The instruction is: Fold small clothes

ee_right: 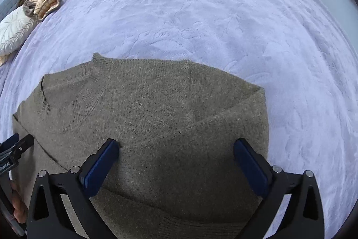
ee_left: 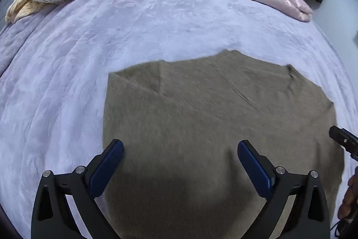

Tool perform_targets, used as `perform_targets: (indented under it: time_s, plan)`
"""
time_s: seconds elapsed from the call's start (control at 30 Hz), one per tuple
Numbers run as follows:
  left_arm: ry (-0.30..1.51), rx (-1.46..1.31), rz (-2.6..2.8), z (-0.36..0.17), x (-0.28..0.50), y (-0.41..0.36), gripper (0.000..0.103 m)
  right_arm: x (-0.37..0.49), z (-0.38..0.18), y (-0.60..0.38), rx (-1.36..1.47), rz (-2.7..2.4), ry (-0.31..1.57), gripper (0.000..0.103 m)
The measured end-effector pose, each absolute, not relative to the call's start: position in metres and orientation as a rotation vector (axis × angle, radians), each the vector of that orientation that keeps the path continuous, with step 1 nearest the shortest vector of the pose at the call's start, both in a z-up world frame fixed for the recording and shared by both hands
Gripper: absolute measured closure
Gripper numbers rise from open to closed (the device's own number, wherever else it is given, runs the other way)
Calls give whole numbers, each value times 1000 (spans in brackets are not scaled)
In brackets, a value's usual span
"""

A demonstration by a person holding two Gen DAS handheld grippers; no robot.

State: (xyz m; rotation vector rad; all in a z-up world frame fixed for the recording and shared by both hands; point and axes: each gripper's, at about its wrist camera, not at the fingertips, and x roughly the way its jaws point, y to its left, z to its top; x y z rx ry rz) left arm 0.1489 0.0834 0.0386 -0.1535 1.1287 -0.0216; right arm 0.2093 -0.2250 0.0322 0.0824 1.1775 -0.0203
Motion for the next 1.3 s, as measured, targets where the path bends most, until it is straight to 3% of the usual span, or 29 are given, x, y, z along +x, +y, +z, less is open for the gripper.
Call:
perform_targets:
  time_s: [0.23,0.43,0.5,0.93,1.17,1.3]
  plan:
    - [1163,-10,-131,20,50,35,1,84,62,-191,3,176,1060,0]
    - [1166,28,-110,12,9,37,1,27,21,-165,-108,227,1160,0]
    - [1152,62,-117,12,-12,41,1,8,16,-160,-178,220,1107,0]
    - [1080,171,-217,20,-122,72,1,-147,14,-221,-325,405,961,0]
    - [1037,127,-308,55,-151,55,1,-175,34,-234,-394,445,1025,0]
    - [1051,247,-364,39,-145,8,1,-182,66,-201,-380,573,903,0]
